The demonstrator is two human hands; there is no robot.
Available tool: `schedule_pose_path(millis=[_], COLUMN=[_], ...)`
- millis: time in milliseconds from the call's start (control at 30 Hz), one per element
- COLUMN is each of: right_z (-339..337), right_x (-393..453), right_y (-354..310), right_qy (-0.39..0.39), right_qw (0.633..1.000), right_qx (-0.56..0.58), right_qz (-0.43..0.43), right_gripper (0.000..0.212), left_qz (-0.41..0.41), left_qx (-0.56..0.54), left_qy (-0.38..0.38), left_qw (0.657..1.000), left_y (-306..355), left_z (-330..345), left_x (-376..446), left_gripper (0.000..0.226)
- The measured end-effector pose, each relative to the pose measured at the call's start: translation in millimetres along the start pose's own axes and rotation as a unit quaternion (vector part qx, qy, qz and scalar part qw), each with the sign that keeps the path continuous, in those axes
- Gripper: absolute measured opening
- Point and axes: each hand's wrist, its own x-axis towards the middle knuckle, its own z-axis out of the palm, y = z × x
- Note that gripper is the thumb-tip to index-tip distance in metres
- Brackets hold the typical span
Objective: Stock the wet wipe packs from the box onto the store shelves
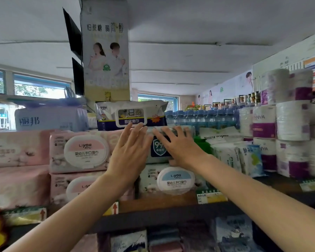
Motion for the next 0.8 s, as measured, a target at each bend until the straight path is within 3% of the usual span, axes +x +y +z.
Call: schedule_pose_path(millis=[167,267,433,500,600,700,800], right_z=[-4.1,-0.3,-11.0,-28.5,-46.2,-43.6,-36.4], right_x=[-16.2,-30.5,-21.7,-8.9,14.2,33.8,44.2], right_y=[29.6,52.7,45.1,33.5,-1.7,-45.3,-70.4], right_qy=[-0.025,-0.104,-0.113,-0.067,-0.007,0.001,-0.001], right_qw=[0.993,0.980,0.987,0.988,0.990,0.989,0.984], right_qx=[0.106,0.149,0.084,0.117,0.137,0.129,0.157], right_qz=[0.040,0.085,0.081,0.072,0.002,-0.066,-0.078], right_gripper=[0.107,0.122,0.121,0.112,0.106,0.104,0.105], left_qz=[0.036,0.049,0.050,0.047,0.023,0.012,0.026], left_qx=[0.013,0.009,-0.004,-0.046,-0.078,-0.061,-0.007], left_qy=[-0.170,-0.193,-0.156,-0.106,-0.034,-0.047,-0.080], left_qw=[0.985,0.980,0.987,0.992,0.996,0.997,0.996], left_y=[1.0,0.7,-2.6,-16.9,-58.5,-99.5,-111.8], left_z=[-6.1,-1.4,-7.5,-10.1,-10.6,0.9,5.0], left_x=[16.0,19.7,21.8,18.4,-3.3,-41.9,-76.7], left_gripper=[0.109,0.116,0.106,0.099,0.110,0.114,0.134])
